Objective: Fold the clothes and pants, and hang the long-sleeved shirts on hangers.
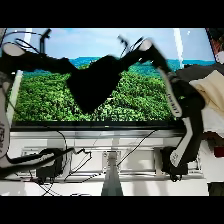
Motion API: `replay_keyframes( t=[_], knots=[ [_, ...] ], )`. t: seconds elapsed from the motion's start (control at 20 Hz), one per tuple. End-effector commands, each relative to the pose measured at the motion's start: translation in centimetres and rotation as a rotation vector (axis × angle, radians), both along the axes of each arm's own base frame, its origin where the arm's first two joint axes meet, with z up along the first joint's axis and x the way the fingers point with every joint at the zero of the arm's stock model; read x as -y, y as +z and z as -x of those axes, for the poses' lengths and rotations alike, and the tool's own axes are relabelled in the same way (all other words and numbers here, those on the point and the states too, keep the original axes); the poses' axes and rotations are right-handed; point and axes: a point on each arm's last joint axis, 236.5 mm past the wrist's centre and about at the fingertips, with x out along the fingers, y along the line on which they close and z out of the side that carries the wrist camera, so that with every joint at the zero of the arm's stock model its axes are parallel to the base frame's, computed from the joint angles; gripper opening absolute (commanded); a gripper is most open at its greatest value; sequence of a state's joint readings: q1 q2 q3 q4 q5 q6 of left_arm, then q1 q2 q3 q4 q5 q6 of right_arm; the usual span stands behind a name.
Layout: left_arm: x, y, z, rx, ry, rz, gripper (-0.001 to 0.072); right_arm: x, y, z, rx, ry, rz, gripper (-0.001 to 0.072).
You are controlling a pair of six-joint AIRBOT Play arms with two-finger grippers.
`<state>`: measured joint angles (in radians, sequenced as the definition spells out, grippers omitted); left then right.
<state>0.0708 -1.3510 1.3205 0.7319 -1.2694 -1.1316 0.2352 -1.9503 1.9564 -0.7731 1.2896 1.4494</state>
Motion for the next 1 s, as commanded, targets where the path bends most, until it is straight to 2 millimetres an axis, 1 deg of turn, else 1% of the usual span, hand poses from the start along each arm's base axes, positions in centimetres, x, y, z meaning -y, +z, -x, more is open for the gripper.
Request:
replay_keyframes(
  t=[0.0, 0.05, 0.1, 0.15, 0.2, 0.25, 0.3, 0.4, 0.45, 0.5, 0.55, 0.6, 0.7, 0.8, 0.85, 0.9, 0.95],
  knots=[
    [-2.6, 5.9, 1.4, 0.198, 0.013, -0.05, 0.0008, 12.8, 8.8, -2.7, 0.162, -0.268, 0.189, 0.0015],
    [-3.0, 7.9, 2.1, 0.273, 0.013, -0.077, 0.0008, 17.1, 11.0, -2.2, 0.181, -0.355, 0.248, 0.0015],
    [-3.6, 9.7, 2.7, 0.342, 0.034, -0.123, 0.0009, 22.0, 13.1, -1.1, 0.187, -0.46, 0.321, 0.0015],
    [-4.4, 11.4, 3.5, 0.408, 0.055, -0.176, 0.0009, 26.6, 14.8, 0.5, 0.189, -0.555, 0.393, 0.0015],
    [-4.8, 12.9, 4.3, 0.461, 0.069, -0.211, 0.0009, 31.4, 16.5, 2.7, 0.179, -0.657, 0.47, 0.0015],
    [-4.9, 14.3, 5.3, 0.507, 0.077, -0.233, 0.001, 35.4, 17.8, 5.2, 0.165, -0.739, 0.537, 0.0016],
    [-4.9, 15.4, 6.2, 0.543, 0.081, -0.246, 0.001, 39.4, 19.1, 8.2, 0.14, -0.83, 0.598, 0.0015],
    [-4.8, 17.3, 7.8, 0.6, 0.087, -0.258, 0.001, 45.9, 20.7, 14.3, 0.063, -1.008, 0.686, 0.0015],
    [-4.7, 18.0, 8.4, 0.622, 0.089, -0.259, 0.001, 48.2, 20.8, 17.4, 0.004, -1.072, 0.719, 0.0015],
    [-4.5, 18.6, 8.9, 0.64, 0.09, -0.258, 0.0011, 50.1, 20.6, 20.8, -0.086, -1.137, 0.743, 0.0015],
    [-4.5, 19.0, 9.3, 0.653, 0.09, -0.26, 0.001, 51.7, 20.5, 23.1, -0.135, -1.205, 0.753, 0.0015],
    [-4.4, 19.3, 9.6, 0.664, 0.092, -0.262, 0.001, 52.9, 20.6, 25.1, -0.165, -1.282, 0.745, 0.0015],
    [-4.4, 19.6, 10.0, 0.675, 0.092, -0.263, 0.001, 54.8, 20.7, 28.8, -0.236, -1.489, 0.712, 0.0016],
    [-4.4, 19.7, 10.0, 0.677, 0.093, -0.263, 0.001, 56.0, 20.8, 31.8, -0.286, -1.634, 0.681, 0.0016],
    [-4.4, 19.7, 10.0, 0.676, 0.092, -0.263, 0.001, 56.2, 20.9, 32.9, -0.298, -1.67, 0.676, 0.0018],
    [-4.4, 19.7, 10.0, 0.676, 0.093, -0.263, 0.0011, 56.3, 20.9, 33.6, -0.303, -1.69, 0.674, 0.0035],
    [-4.4, 19.6, 10.0, 0.676, 0.093, -0.263, 0.0011, 56.3, 21.1, 34.0, -0.301, -1.704, 0.675, 0.0094]
  ],
)
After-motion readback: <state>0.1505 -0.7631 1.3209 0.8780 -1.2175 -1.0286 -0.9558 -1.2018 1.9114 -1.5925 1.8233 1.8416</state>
